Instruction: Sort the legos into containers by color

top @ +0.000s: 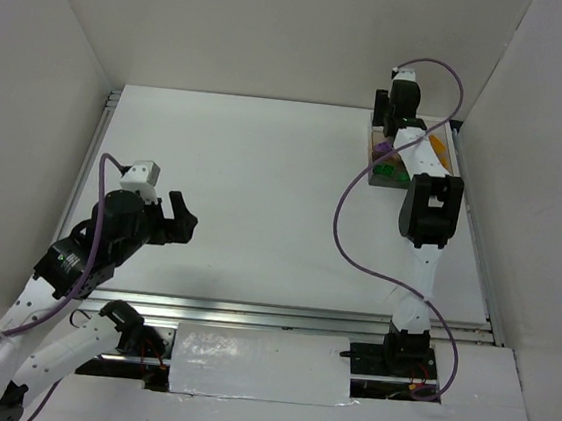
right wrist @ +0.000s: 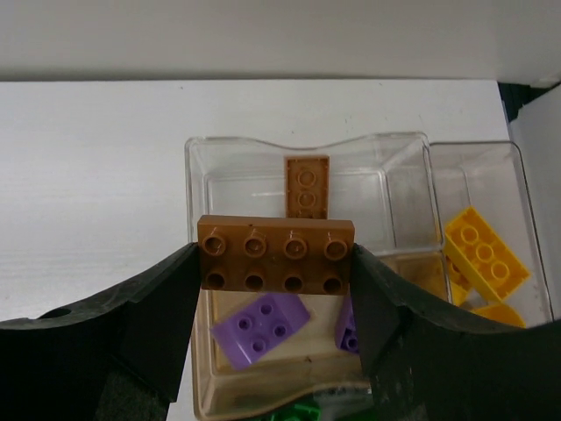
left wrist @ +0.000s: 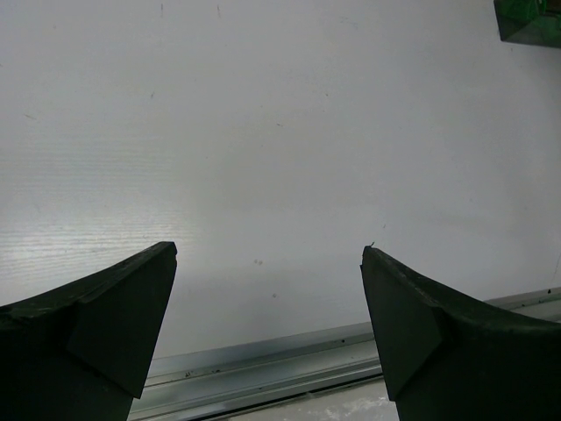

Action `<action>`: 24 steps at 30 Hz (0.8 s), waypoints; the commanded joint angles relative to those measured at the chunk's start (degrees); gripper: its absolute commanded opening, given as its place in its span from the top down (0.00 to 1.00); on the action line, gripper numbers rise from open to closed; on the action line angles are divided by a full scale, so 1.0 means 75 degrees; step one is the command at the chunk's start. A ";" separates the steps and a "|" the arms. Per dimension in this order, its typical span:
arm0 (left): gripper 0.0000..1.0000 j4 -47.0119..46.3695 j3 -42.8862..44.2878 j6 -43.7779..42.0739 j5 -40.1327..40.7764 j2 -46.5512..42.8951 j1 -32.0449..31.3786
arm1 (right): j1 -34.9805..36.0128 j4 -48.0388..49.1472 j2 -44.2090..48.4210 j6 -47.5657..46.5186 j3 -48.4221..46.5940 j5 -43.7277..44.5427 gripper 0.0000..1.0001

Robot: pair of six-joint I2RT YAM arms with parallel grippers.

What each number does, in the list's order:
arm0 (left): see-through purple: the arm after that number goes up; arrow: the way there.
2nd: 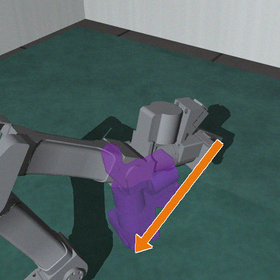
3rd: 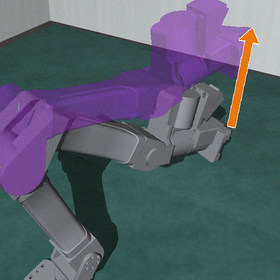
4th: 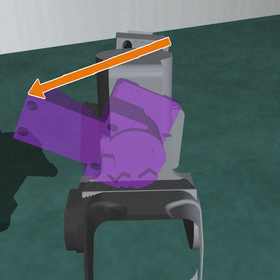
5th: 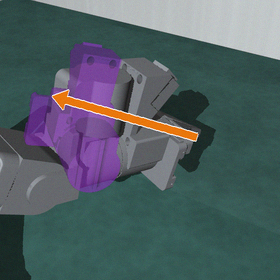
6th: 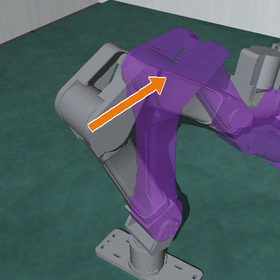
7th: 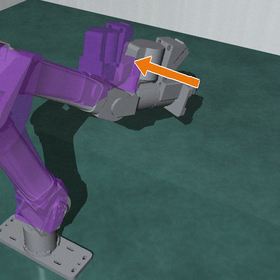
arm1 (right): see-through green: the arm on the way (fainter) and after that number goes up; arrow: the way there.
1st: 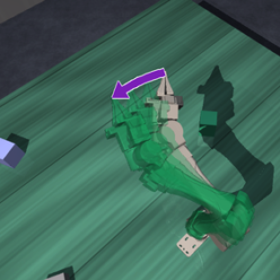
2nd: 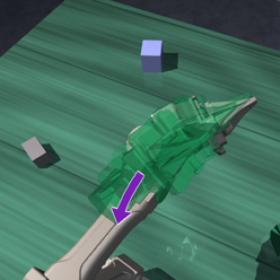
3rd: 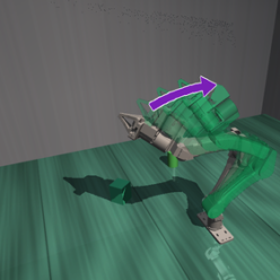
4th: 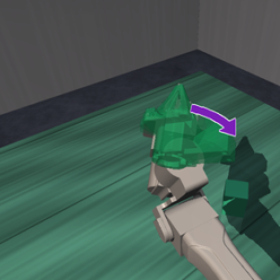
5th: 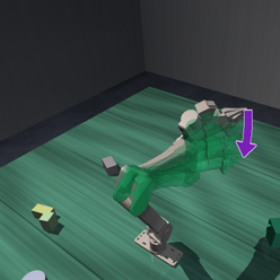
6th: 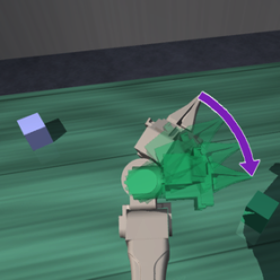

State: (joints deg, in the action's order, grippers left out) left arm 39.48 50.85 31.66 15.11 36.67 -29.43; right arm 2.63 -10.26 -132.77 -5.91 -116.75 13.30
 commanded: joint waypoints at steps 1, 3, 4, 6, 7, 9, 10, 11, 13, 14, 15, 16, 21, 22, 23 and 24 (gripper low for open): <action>0.00 -0.0272 -0.0018 -0.0120 -0.0105 0.0115 -0.0025 | -0.0058 0.0115 -0.0507 -0.0184 -0.1046 -0.0086 0.98; 0.01 -0.0272 -0.0018 -0.0120 -0.0140 0.0162 -0.0025 | -0.0117 0.0102 -0.0835 -0.0173 -0.1377 0.0042 0.94; 0.00 -0.0284 -0.0018 -0.0120 -0.0152 0.0174 -0.0025 | -0.0128 0.0207 -0.0883 -0.0161 -0.1379 0.0240 0.93; 0.00 -0.0296 -0.0030 -0.0143 -0.0199 0.0220 -0.0025 | -0.0222 0.0488 -0.0895 -0.0196 -0.1251 -0.0002 0.82; 0.00 -0.0307 -0.0030 -0.0155 -0.0210 0.0244 -0.0037 | -0.0245 0.0559 -0.0918 -0.0208 -0.1238 0.0008 0.81; 0.00 -0.0284 -0.0007 -0.0143 -0.0222 0.0314 -0.0025 | -0.0292 0.0583 -0.1058 -0.0254 -0.1366 0.0043 0.80; 0.01 -0.0284 -0.0007 -0.0155 -0.0211 0.0326 -0.0025 | -0.0293 0.0513 -0.1187 -0.0278 -0.1437 -0.0050 0.79; 0.01 -0.0284 -0.0007 -0.0155 -0.0199 0.0338 -0.0025 | -0.0293 0.0513 -0.1234 -0.0278 -0.1495 0.0019 0.78; 0.01 -0.0284 -0.0006 -0.0143 -0.0164 0.0338 -0.0025 | -0.0293 0.0501 -0.1316 -0.0290 -0.1508 -0.0073 0.74; 0.01 -0.0296 -0.0007 -0.0143 -0.0175 0.0338 -0.0025 | -0.0304 0.0513 -0.1328 -0.0301 -0.1496 -0.0086 0.71; 0.01 -0.0296 -0.0018 -0.0143 -0.0187 0.0349 -0.0014 | -0.0293 0.0571 -0.1329 -0.0302 -0.1473 -0.0063 0.67; 0.01 -0.0296 -0.0018 -0.0155 -0.0199 0.0373 -0.0013 | -0.0293 0.0583 -0.1363 -0.0302 -0.1473 -0.0039 0.58; 0.00 -0.0308 0.0005 -0.0178 -0.0257 0.0455 -0.0013 | -0.0293 0.0794 -0.1340 -0.0348 -0.1414 0.0078 0.19; 0.00 -0.0296 0.0005 -0.0178 -0.0257 0.0455 -0.0013 | -0.0293 0.0748 -0.1352 -0.0360 -0.1449 0.0078 0.11; 0.00 -0.0296 0.0005 -0.0178 -0.0246 0.0455 -0.0013 | -0.0293 0.0736 -0.1352 -0.0383 -0.1484 0.0055 0.01; 0.00 -0.0296 -0.0006 -0.0178 -0.0246 0.0443 -0.0013 | -0.0293 0.0735 -0.1364 -0.0395 -0.1519 0.0066 0.00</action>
State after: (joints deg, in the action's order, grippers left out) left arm 39.35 50.85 31.48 13.65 40.16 -29.43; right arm 0.34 -8.08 -142.76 -7.94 -125.25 13.15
